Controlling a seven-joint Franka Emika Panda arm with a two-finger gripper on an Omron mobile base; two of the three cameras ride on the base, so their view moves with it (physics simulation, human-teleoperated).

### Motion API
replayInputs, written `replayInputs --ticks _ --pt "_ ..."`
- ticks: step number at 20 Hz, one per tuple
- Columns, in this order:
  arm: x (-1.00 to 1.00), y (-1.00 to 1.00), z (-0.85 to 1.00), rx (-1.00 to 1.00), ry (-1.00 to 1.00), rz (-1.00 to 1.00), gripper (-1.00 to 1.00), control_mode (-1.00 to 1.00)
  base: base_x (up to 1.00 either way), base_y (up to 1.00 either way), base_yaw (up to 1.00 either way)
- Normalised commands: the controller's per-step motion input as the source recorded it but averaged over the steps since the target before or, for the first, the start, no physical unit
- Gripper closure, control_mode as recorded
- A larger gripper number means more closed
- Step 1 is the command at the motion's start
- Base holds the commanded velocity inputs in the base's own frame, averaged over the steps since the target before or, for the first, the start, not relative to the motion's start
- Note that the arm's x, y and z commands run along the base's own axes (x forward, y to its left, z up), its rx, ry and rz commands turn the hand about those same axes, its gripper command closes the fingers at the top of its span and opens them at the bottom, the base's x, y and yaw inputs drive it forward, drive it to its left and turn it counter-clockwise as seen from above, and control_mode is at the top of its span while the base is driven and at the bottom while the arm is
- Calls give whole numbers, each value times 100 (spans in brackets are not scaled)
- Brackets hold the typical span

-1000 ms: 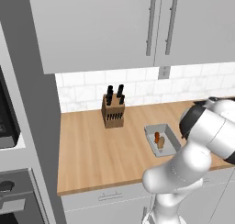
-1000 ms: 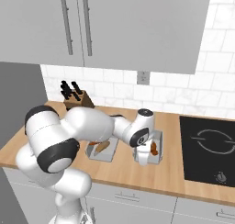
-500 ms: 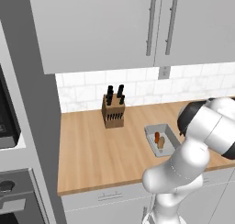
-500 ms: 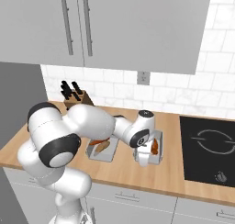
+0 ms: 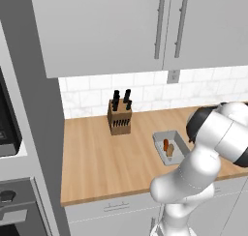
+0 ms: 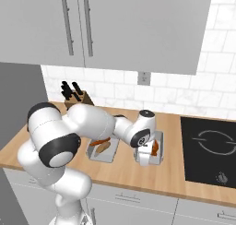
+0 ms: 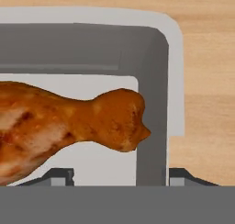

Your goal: Take the meat container that has the chicken drumstick and place it on the second highest rack of the freezer. Then take the vegetable container that has the sweet potato and carrot and place it on the highest rack of the freezer.

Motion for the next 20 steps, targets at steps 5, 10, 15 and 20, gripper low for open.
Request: replayInputs --ticks 5,10,15,20 --pt "0 0 0 0 0 0 100 -100 0 0 0" --pt "1 13 1 -1 0 -1 100 -100 0 0 0" --pt "-1 11 39 0 -1 -11 100 -100 0 0 0" --pt "-15 22 93 0 -5 -14 100 -100 0 0 0"
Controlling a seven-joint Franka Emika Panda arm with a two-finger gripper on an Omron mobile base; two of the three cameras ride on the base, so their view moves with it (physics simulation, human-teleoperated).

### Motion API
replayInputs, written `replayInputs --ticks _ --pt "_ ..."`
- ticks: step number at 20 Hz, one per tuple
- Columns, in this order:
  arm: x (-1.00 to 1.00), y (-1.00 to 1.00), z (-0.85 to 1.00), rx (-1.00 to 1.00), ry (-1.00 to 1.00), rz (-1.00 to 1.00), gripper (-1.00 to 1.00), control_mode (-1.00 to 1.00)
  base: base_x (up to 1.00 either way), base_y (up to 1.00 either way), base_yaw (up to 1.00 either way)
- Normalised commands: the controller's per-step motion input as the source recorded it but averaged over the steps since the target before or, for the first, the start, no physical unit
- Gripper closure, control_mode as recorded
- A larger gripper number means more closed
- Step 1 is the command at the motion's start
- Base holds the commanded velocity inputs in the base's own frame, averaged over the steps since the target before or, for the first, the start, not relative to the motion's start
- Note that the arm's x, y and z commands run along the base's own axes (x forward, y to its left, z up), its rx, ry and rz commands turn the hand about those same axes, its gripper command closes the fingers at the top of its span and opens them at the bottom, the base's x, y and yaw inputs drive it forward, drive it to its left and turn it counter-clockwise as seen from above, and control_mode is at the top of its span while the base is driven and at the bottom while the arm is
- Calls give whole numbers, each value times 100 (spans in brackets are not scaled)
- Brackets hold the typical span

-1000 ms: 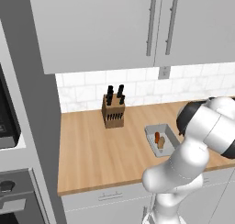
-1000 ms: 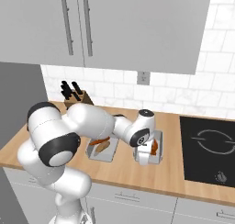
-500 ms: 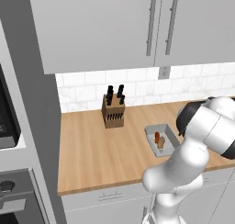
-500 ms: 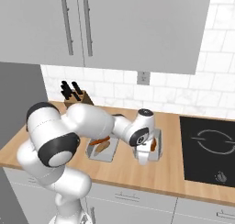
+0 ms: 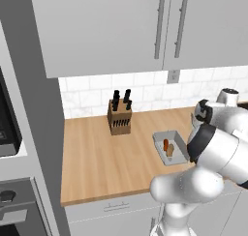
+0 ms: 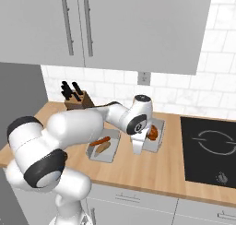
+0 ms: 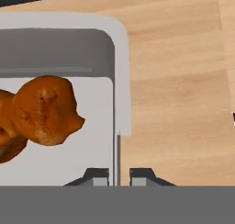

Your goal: Take the meat container that has the chicken drumstick and place it on the second highest rack of the freezer. Then take the vegetable container that has the sweet potato and carrot and place it on the highest rack of the freezer.

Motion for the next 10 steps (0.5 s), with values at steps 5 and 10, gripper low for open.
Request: replayInputs --ticks 5,10 --pt "-14 59 85 0 -1 -12 100 -100 0 0 0" --pt "-37 84 77 0 0 -2 100 -100 0 0 0"
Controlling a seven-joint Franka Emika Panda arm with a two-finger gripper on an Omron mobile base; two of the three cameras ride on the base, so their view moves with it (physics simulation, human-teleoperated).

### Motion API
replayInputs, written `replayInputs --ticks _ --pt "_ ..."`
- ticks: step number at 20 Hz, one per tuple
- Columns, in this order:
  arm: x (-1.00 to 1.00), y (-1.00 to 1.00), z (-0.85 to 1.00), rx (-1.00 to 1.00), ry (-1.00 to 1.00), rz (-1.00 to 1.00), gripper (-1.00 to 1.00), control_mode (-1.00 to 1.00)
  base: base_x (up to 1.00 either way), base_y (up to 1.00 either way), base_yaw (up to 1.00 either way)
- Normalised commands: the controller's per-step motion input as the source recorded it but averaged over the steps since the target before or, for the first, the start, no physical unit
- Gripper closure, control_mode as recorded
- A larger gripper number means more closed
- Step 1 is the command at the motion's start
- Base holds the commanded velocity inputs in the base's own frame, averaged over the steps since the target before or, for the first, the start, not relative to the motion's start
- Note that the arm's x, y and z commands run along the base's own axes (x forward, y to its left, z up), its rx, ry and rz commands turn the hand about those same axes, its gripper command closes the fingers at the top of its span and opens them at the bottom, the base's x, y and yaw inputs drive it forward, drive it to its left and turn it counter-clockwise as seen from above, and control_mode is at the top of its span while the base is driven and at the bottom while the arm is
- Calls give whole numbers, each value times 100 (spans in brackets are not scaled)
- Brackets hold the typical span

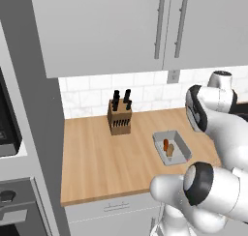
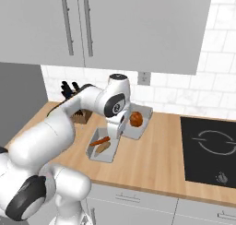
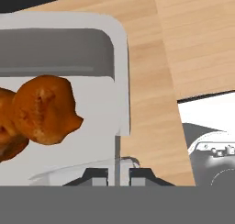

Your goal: Take the meat container that has the chicken drumstick and place it on the second highest rack of the freezer. Then take the vegetable container that has the sweet potato and carrot and place it on the highest rack of the freezer.

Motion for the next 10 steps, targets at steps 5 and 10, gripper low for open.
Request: replayInputs --ticks 5,10 --pt "-37 93 49 -1 0 0 100 -100 0 0 0" --pt "-43 57 31 0 -3 9 100 -100 0 0 0"
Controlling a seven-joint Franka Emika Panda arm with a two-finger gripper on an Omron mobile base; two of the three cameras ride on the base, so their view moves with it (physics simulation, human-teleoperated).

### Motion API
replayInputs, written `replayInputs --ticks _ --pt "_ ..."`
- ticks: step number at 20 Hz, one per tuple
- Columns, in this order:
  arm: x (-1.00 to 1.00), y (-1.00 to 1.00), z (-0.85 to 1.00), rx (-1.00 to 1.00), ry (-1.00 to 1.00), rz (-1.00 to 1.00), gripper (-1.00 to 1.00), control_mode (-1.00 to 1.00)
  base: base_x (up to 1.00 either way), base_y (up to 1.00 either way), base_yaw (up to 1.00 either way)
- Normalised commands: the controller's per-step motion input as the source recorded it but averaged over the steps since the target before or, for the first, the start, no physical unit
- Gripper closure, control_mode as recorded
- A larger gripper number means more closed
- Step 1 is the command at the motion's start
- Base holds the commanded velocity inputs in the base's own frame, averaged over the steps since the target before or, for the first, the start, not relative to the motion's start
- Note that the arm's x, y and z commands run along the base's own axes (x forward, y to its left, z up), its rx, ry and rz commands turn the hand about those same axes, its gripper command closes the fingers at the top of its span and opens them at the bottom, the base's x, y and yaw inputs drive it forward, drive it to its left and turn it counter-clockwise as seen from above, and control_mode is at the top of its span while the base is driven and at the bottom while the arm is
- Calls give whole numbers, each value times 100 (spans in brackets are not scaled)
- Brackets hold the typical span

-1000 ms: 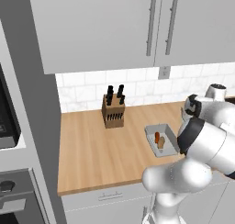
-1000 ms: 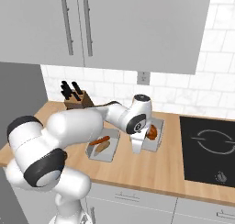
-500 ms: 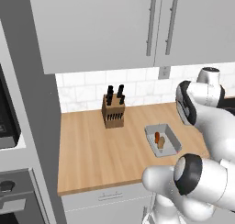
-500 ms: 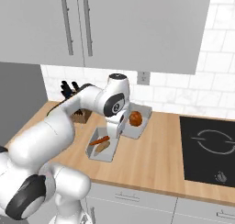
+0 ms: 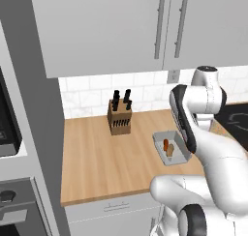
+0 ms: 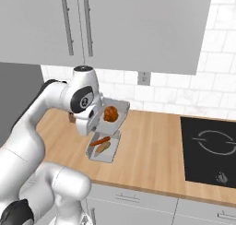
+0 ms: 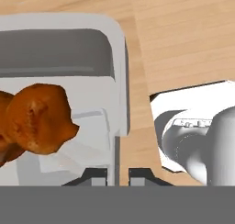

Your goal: Take the meat container that has the chicken drumstick and place it on the second highest rack of the freezer. Then take the vegetable container that has the sweet potato and carrot and place it on the highest rack of the freezer.

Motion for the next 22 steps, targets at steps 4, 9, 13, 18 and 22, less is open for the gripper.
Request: replayInputs --ticks 4,9,13,18,22 --pt "-56 2 23 0 -1 20 100 -100 0 0 0" --pt "-23 57 4 0 0 5 100 -100 0 0 0" --pt "12 79 2 0 0 -20 100 -100 0 0 0" --pt "5 14 20 1 0 -10 100 -100 0 0 0" --pt "0 -41 19 6 0 0 100 -100 0 0 0"
